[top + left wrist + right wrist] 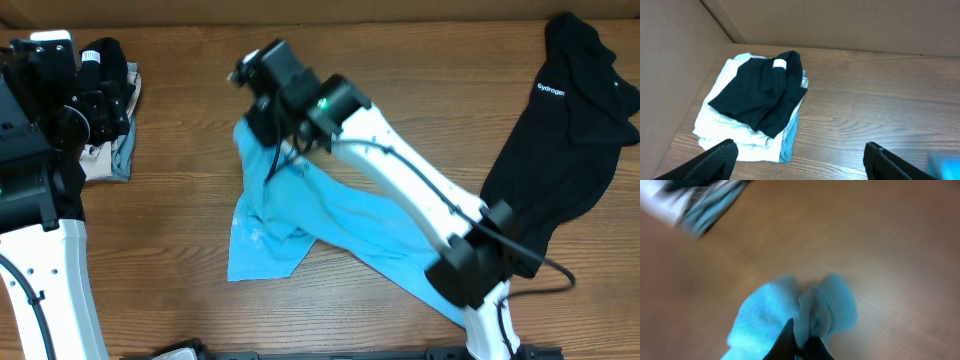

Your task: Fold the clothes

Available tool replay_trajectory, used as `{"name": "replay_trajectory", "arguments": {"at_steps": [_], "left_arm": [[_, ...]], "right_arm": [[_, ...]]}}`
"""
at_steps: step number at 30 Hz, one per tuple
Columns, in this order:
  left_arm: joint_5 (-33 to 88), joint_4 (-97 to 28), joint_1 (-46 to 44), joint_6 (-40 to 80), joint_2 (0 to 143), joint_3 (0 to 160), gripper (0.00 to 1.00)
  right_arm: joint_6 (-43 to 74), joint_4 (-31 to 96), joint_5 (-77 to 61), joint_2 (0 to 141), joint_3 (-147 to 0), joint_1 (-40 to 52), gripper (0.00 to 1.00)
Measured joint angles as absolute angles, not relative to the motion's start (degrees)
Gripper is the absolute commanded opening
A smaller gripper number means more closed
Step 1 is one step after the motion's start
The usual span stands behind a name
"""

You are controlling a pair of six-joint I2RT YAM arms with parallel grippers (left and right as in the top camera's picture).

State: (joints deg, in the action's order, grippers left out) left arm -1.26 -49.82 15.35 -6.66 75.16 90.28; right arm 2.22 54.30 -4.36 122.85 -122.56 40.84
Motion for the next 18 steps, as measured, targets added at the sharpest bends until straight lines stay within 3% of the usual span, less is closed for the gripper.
{"name": "replay_trajectory", "arguments": {"at_steps": [1,3,4,5,8,13,18], "left_arm": [[-1.4,-49.8,15.3,-6.6,75.2,90.3,0.84],[-1.3,-49.9,15.4,-6.6,75.5,90.3,0.85],[-1.2,-50.0,15.4,-6.7,75.7,90.3,0.86],[-1.1,-50.5,15.4,-6.7,76.0,90.3,0.86],[0.0,-52.9,15.4,-6.7,77.4,90.3,0.83],[4.1,-59.3,15.3,-7.0,80.3,90.4,0.73],[12.5,-65.3,13.0,-11.1,83.4,90.4,0.77]], "right_arm": [[2.2,50.6,-4.1,124.4,-122.5,38.9,0.2],[1.8,43.7,-4.0,126.7,-122.3,34.9,0.73],[1.8,41.3,-4.0,127.3,-122.3,33.2,0.91],[1.9,39.5,-4.3,127.6,-122.3,30.7,1.0],[2.4,40.4,-5.5,127.5,-123.3,25.8,1.0],[4.1,57.1,-9.2,125.3,-127.2,21.2,1.0],[4.0,73.7,-12.2,117.6,-128.7,19.9,1.0]]}}
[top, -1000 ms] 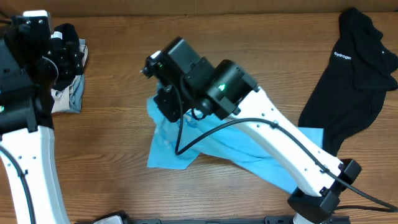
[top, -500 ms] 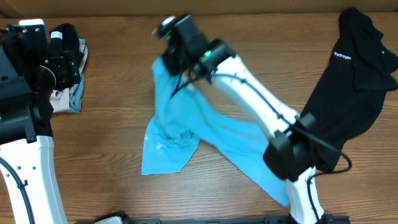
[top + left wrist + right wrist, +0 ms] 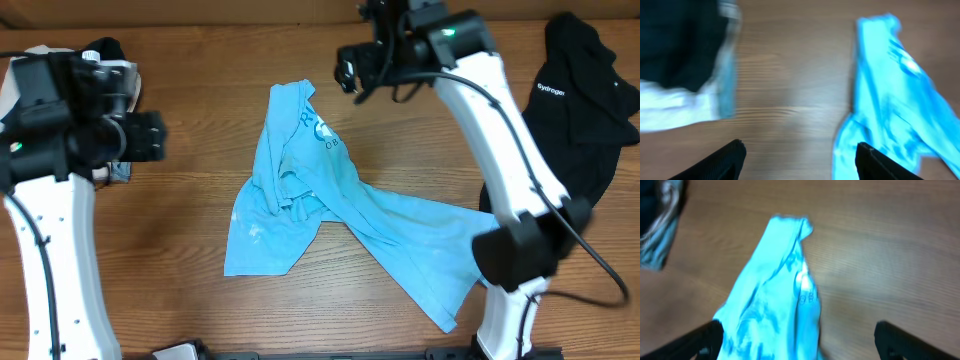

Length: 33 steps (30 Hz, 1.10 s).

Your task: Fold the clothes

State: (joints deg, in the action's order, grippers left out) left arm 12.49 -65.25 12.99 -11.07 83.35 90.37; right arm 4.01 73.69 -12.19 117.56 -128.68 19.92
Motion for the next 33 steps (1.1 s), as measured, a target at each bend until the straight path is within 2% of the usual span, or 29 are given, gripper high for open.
{"name": "replay_trajectory", "arguments": {"at_steps": [3,7,11,15,18,22,24,33], "left_arm": [[15.7,-67.4,8.3,-13.8,85.5,90.4,0.79],[17.4,-66.5,-0.5,-16.7,89.7,90.3,0.79],[16.8,-63.1,-7.6,-17.8,96.1,90.3,0.77],[14.4,-59.0,-12.8,-18.5,104.2,90.3,0.72],[12.6,-58.2,-15.3,-18.7,108.9,90.2,0.68],[10.2,-58.3,-18.3,-19.1,113.7,90.0,0.51],[8.6,-58.7,-19.6,-19.0,115.3,89.9,0.45],[-0.8,-62.5,-21.0,-11.9,116.5,89.8,0.47]], "right_arm": [[2.7,82.6,-12.7,113.0,-129.7,18.8,1.0],[2.5,88.3,-12.0,110.8,-130.1,14.9,0.98],[4.7,88.8,-9.7,111.5,-128.6,10.8,0.89],[6.3,88.4,-7.9,112.1,-127.8,6.9,0.84],[6.8,87.7,-7.2,112.1,-127.8,4.9,0.83],[7.2,87.4,-7.0,112.1,-127.8,3.2,0.81],[7.3,87.0,-6.9,112.1,-127.8,2.9,0.81],[7.4,85.8,-6.6,112.1,-127.8,2.8,0.81]]}}
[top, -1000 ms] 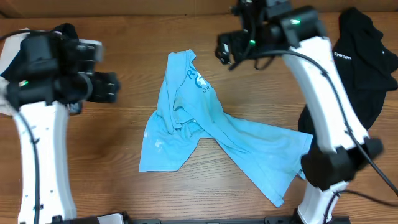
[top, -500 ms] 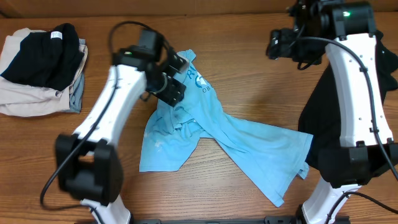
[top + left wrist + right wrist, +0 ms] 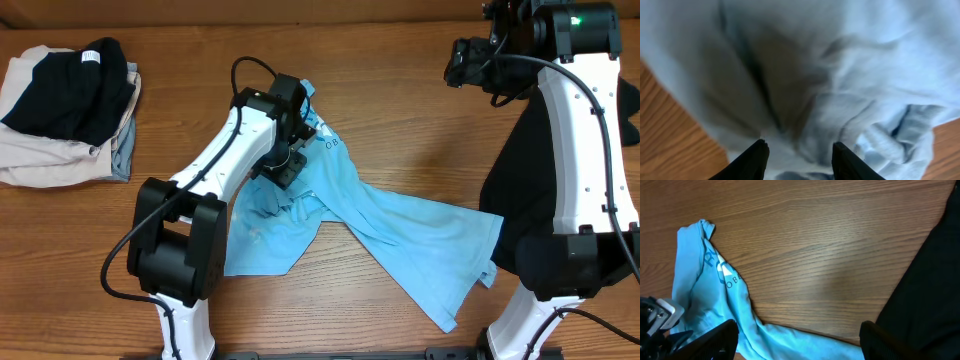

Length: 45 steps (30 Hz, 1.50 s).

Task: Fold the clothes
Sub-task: 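Grasp the T-shirt's upper edge with the left gripper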

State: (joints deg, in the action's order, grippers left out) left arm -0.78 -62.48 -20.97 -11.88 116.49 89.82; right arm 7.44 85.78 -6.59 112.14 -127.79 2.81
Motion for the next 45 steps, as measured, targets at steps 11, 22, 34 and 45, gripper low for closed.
{"name": "replay_trajectory", "arguments": {"at_steps": [11,22,34,45], "left_arm": [[1.1,-61.7,-21.0,-9.3,116.5,89.6,0.45],[1.9,-61.7,-21.4,-9.1,116.5,89.6,0.33],[1.2,-59.7,-21.4,-8.9,116.5,87.1,0.2],[0.1,-58.1,-21.4,-7.9,116.5,86.9,0.04]], "right_arm": [[7.5,85.6,-6.6,112.1,-127.8,2.8,0.81],[7.5,85.6,-6.6,113.3,-127.8,2.8,0.81],[7.4,85.7,-6.6,114.2,-127.8,2.8,0.8],[7.5,85.8,-6.6,114.2,-127.8,2.8,0.73]]}}
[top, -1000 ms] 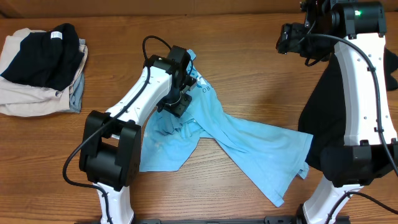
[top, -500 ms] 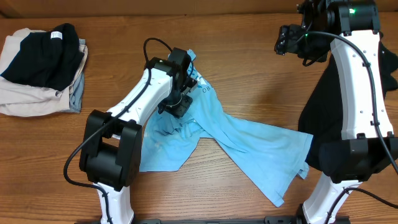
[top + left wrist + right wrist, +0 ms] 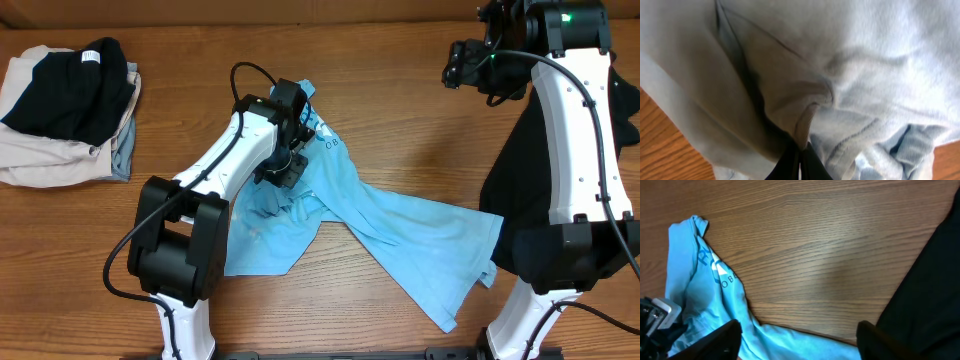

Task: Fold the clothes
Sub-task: 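Grasp the T-shirt's upper edge with the left gripper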

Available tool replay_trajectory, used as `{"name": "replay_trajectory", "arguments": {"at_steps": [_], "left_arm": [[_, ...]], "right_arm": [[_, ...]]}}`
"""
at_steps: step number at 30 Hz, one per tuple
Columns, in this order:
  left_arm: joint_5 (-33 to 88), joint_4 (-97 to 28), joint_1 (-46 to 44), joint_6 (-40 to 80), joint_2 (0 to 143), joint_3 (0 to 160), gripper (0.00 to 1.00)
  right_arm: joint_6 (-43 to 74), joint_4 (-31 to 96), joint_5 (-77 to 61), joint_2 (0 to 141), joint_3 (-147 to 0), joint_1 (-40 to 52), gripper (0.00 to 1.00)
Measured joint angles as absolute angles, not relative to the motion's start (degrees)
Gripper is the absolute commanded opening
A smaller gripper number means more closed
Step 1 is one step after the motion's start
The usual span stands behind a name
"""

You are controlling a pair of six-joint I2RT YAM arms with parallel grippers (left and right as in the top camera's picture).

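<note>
A crumpled light-blue T-shirt [image 3: 340, 215] lies across the middle of the table, its printed upper end at the back. My left gripper [image 3: 283, 162] presses down into its upper left part; in the left wrist view the fingers are pinched together on a fold of the blue cloth [image 3: 805, 115]. My right gripper [image 3: 462, 68] hangs high at the back right, open and empty, its fingertips [image 3: 725, 335] wide apart over bare wood and the shirt [image 3: 705, 295].
A stack of folded clothes [image 3: 65, 110], black on top of pale ones, sits at the back left corner. A black garment [image 3: 565, 120] is draped at the right side of the table, behind my right arm.
My left gripper, open over the blue shirt before, has shut on a fold of it at the same spot. The right arm has hardly moved.
First my right gripper held the shirt's upper end near the table's middle while the left hovered by the folded stack. Then the right had let go and lifted to the back. Later the left stood open on the shirt, and now it pinches the cloth.
</note>
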State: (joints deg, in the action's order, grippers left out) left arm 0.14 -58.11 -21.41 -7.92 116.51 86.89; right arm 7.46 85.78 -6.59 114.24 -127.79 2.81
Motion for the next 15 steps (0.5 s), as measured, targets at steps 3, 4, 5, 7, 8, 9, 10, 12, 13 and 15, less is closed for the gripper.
{"name": "replay_trajectory", "arguments": {"at_steps": [3,4,5,7,8,9,10,12,13,15], "left_arm": [[-0.8,-58.5,-21.4,-6.7,116.5,87.0,0.04],[-1.3,-60.8,-21.4,-5.9,116.8,88.2,0.04],[-1.8,-63.1,-21.3,-5.4,117.1,90.0,0.04],[-2.2,-67.5,-20.9,-4.6,117.9,95.5,0.04],[-2.4,-69.0,-20.7,-4.4,118.1,98.4,0.04],[-2.7,-70.8,-20.4,-4.3,118.2,101.6,0.04],[-3.4,-73.0,-20.1,-4.1,118.2,106.1,0.04],[-5.2,-76.3,-19.4,-3.9,118.2,115.0,0.04],[-6.0,-77.2,-19.3,-3.8,118.2,119.1,0.04],[-7.8,-79.2,-19.0,-3.6,118.2,126.4,0.04]], "right_arm": [[7.4,86.6,-6.6,114.2,-127.8,2.8,0.68],[7.5,87.0,-6.6,114.2,-127.8,2.8,0.67],[7.5,87.5,-6.6,114.2,-127.8,2.8,0.67],[7.5,88.9,-6.7,114.2,-127.8,2.8,0.66],[7.5,89.4,-6.8,114.2,-127.8,2.8,0.66],[7.5,89.9,-7.1,114.2,-127.8,2.8,0.65],[7.5,90.1,-7.4,114.2,-127.8,2.8,0.66],[7.4,90.8,-8.5,114.2,-127.8,2.8,0.65],[7.4,91.0,-8.9,114.2,-127.8,2.8,0.65],[7.5,91.4,-10.0,114.2,-127.8,2.9,0.65]]}}
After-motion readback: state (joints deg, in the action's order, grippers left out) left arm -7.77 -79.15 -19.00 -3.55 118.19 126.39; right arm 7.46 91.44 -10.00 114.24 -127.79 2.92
